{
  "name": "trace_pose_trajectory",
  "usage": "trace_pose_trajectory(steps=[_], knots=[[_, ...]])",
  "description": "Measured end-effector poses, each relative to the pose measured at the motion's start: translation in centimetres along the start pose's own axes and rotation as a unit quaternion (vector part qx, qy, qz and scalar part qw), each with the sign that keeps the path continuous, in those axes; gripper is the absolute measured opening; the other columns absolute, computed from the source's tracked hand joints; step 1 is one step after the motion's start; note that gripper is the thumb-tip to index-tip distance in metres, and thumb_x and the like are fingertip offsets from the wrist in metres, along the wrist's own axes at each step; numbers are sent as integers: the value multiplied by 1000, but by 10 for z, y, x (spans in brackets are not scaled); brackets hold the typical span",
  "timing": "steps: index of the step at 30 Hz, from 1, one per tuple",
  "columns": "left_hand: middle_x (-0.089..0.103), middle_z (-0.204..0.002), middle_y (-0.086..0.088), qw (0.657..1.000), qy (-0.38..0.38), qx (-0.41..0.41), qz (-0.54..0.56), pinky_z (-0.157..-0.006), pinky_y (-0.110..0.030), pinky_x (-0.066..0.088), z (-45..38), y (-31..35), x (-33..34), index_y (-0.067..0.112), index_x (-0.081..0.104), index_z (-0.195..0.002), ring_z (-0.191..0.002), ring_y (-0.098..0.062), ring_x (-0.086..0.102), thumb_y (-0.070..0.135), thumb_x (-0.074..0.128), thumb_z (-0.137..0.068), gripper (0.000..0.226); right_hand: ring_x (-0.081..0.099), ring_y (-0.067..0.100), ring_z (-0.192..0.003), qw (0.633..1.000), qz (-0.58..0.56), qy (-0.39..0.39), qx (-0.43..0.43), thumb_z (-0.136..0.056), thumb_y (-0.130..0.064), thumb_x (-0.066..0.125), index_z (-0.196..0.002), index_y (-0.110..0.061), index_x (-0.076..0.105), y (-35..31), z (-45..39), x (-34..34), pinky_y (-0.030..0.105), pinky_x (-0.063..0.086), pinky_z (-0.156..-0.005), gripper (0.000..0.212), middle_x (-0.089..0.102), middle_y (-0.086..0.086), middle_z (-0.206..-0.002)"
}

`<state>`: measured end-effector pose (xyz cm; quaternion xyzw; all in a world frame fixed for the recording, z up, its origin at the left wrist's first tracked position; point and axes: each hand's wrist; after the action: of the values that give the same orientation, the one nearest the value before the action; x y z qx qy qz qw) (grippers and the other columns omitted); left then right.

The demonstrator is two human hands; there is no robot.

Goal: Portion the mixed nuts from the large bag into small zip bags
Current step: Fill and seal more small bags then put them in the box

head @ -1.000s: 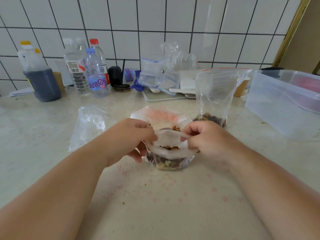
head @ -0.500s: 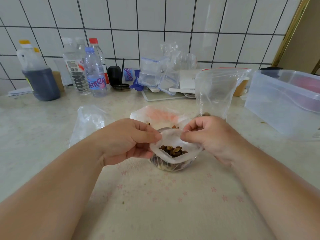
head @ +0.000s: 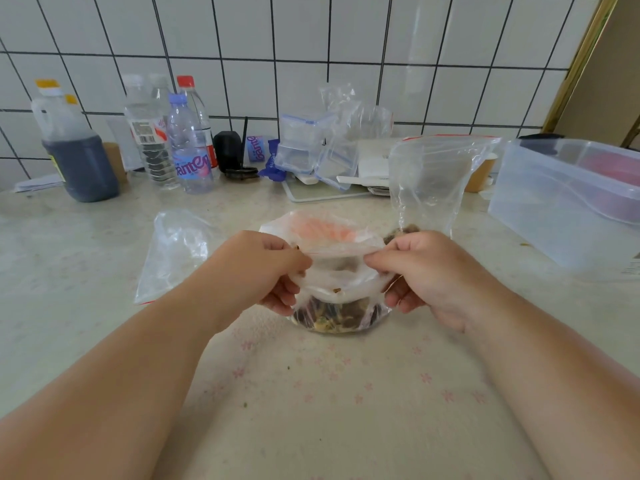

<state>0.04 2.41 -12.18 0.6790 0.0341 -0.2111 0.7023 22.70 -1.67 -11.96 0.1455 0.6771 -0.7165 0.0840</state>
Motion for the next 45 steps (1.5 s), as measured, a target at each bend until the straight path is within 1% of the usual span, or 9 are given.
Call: trace_pose_trajectory(steps=[6, 13, 16, 21, 24, 32, 35, 38, 45], knots=[[75, -84, -19, 968, -142, -80, 192, -56, -27, 59, -2, 2, -6, 6, 82, -82, -69, -24, 75, 17, 72, -80, 15, 62, 24, -59, 948, -243, -172, 115, -75, -23, 69, -82, -8, 70, -8, 2, -9, 29, 53, -52, 17, 65, 11, -76], [76, -99, -21, 941, -183, -78, 273, -69, -30, 64, -2, -3, -6, 3, 80, -88, -81, -24, 76, 9, 76, -73, 16, 64, 24, -79, 927, -318, -186, 69, -75, -9, 69, -91, -2, 71, -3, -2, -11, 32, 58, -68, 17, 68, 15, -93], [77, -96, -19, 939, -179, -72, 285, -71, -30, 64, -3, -4, -1, 3, 75, -84, -82, -24, 76, 10, 77, -72, 14, 68, 20, -74, 942, -291, -159, 43, -71, -9, 74, -74, -11, 74, -1, -4, -6, 29, 59, -68, 4, 72, 11, -85], [75, -87, -19, 961, -149, -26, 231, -63, -29, 63, -1, -2, 8, 13, 70, -67, -71, -23, 74, 7, 80, -69, 12, 59, 12, -51, 979, -187, -79, -8, -79, 7, 71, -63, -19, 66, 4, -5, 8, 23, 51, -47, 31, 64, 1, -62], [70, -71, -11, 988, -74, 4, 132, -54, -24, 58, -2, -4, 9, 17, 65, -58, -58, -19, 67, -8, 74, -81, 35, 50, 11, -44, 996, -65, 2, -63, -78, 10, 62, -64, -23, 61, 9, -5, 10, 21, 43, -44, 36, 53, -6, -55], [71, -57, 2, 987, 109, 72, -94, -42, -16, 47, -3, -8, 13, 9, 59, -77, -44, -12, 67, 7, 66, -81, 9, 60, 8, -45, 966, 222, 86, -98, -84, -22, 64, -73, -23, 63, 9, -3, 2, 27, 47, -53, 11, 59, -10, -50], [71, -58, -3, 994, 81, 41, -62, -53, -32, 58, -4, -6, 9, 6, 66, -84, -49, -21, 69, 10, 64, -86, 5, 65, 16, -47, 996, 67, 46, -24, -85, -12, 63, -67, -14, 62, 4, -1, 1, 26, 48, -47, 18, 61, 0, -50], [68, -61, -12, 996, 18, 7, 85, -49, -30, 56, -2, -1, 5, -2, 70, -79, -51, -25, 66, -1, 65, -89, 11, 63, 24, -45, 991, -130, -19, 32, -86, 1, 58, -73, -6, 63, -5, 2, -2, 25, 48, -41, 15, 63, 13, -56], [70, -68, -16, 961, -73, -29, 264, -45, -26, 55, 1, 6, 2, 5, 79, -69, -55, -23, 69, 12, 71, -74, 11, 58, 21, -52, 955, -269, -105, 72, -62, -25, 73, -67, -15, 59, -13, 4, -6, 27, 47, -47, 17, 57, 3, -64]])
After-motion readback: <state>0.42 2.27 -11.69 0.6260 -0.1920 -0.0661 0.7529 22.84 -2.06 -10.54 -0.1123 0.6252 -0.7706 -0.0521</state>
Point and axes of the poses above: each hand's wrist, its own z-axis away from the middle knuckle, its own x-axis out of the palm, y = z × x
